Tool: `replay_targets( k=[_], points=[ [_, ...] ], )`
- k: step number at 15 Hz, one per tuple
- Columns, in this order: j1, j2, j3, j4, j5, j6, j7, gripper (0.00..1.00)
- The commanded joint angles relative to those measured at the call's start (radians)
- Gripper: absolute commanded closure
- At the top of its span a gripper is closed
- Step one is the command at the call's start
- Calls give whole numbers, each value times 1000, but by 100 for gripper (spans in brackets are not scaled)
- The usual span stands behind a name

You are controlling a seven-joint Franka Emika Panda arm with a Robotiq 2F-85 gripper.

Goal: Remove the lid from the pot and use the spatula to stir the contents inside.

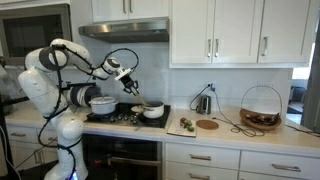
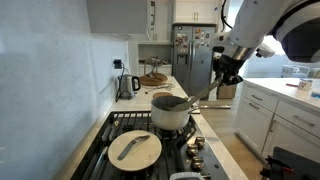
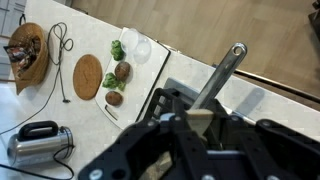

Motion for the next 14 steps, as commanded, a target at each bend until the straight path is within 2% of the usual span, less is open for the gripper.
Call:
replay_targets(
  k=[1,7,14],
  points=[
    [-1,-33,-20,-16,8,-33,-13,92],
    [-10,9,-30,23,-3,-25,7,92],
    [-27,135,-18,123,-29,-29,24,92]
  ],
)
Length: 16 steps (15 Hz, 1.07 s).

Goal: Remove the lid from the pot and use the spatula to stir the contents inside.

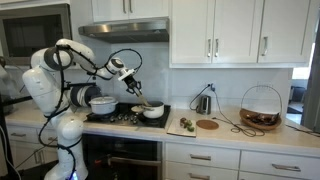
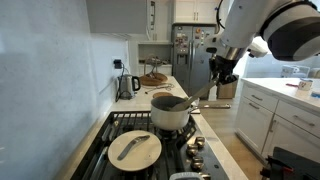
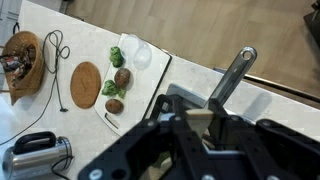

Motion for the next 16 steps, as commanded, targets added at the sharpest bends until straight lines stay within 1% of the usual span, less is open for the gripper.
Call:
replay_targets(
  k=[1,6,9,12,16],
  points=[
    [-19,99,13,99,-24,-20,21,92],
    [-33,202,11,208,-39,-31,14,92],
    [-30,248,18,259,-39,-40,13,92],
    [-18,273,33,282,-38,-52,10,92],
    [-2,277,60,275,-41,-77,10,92]
  ],
)
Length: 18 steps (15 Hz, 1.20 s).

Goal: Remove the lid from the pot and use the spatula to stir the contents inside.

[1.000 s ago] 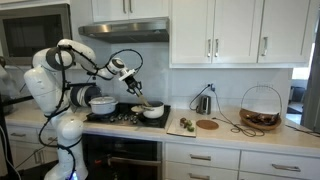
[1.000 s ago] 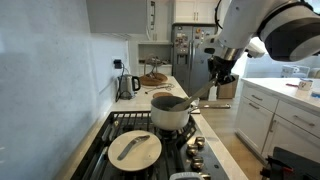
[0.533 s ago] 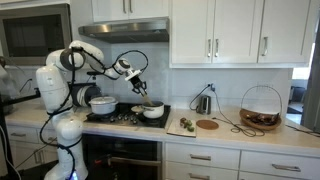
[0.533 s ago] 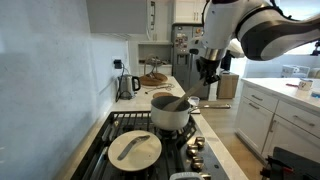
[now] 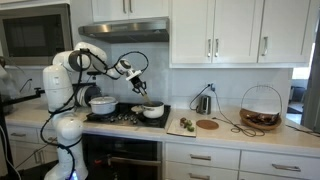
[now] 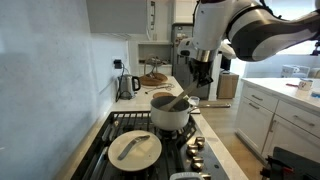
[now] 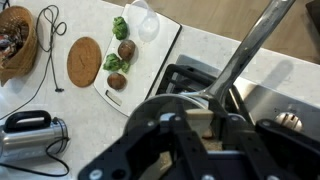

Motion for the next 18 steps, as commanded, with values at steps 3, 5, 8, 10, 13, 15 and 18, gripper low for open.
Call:
replay_targets(
  k=[3,5,8,10,13,15,18],
  points=[
    [27,2,34,10,-20,-75,4,92],
    [33,-16,40,-6,-20,-88,0,92],
    [40,-42,41,-26,-9,-110,-13,92],
    [41,-53,39,-38,-5,-127,-18,92],
    [40,-69,33,-58,-5,-154,-23,92],
    [36,-77,29,-70,-10,-168,-22,92],
    [26,-87,13,-80,-12,-176,-25,92]
  ],
)
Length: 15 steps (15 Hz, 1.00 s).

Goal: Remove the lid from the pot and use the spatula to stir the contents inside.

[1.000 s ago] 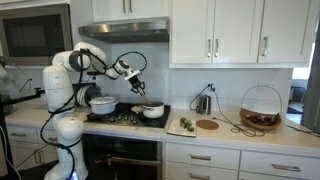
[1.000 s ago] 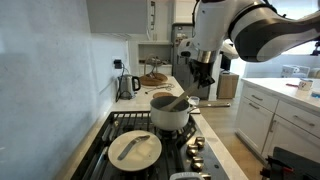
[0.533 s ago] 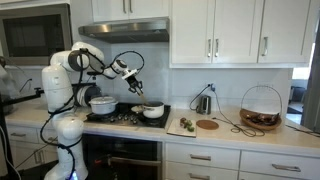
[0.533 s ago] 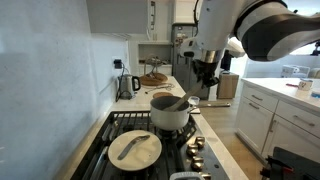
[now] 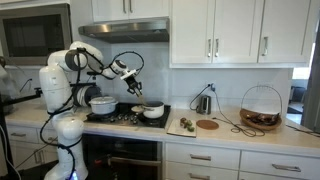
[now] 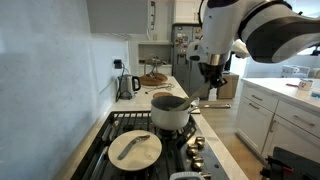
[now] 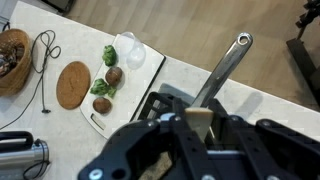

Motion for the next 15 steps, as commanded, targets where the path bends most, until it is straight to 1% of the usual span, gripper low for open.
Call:
replay_targets(
  k=[1,9,15],
  points=[
    [-16,-36,-17,-30,2,-15,-22,92],
    [-64,-5,-78,7,1,6,-22,92],
    [-88,-5,-112,41,50,34,-63,92]
  ],
)
